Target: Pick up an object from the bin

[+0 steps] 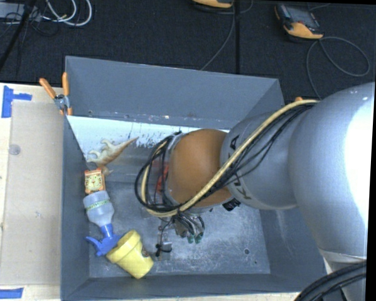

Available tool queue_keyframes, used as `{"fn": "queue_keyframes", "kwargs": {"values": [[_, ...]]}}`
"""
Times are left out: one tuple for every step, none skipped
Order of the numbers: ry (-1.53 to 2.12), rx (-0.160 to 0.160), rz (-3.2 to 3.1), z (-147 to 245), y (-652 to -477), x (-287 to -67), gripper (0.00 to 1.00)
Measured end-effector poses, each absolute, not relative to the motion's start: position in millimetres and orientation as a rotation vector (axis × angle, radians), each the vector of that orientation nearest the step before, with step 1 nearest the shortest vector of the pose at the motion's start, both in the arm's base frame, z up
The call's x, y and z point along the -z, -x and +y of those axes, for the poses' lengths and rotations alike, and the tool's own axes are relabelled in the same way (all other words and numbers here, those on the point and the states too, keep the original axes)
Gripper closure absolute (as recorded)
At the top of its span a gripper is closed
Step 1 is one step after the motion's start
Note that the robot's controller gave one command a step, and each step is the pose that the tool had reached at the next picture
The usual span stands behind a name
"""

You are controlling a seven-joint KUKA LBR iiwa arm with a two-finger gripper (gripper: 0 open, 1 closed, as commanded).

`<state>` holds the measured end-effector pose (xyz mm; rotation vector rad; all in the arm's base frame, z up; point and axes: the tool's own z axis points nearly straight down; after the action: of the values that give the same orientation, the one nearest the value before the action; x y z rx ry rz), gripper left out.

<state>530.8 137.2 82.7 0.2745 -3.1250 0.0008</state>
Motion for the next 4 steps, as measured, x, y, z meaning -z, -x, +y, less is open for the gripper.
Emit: {"fn": "queue_keyframes", "kwargs": {"values": [[-0.474,-0.002,-3.102,171,-498.4,-70,0.00],[-1.458,0.004,-2.777,199,-505.2,-83,1.00],[-1.454,0.004,-2.778,198,-505.0,-83,1.00],[-1.456,0.006,-2.775,210,-516.2,-114,1.00]]}}
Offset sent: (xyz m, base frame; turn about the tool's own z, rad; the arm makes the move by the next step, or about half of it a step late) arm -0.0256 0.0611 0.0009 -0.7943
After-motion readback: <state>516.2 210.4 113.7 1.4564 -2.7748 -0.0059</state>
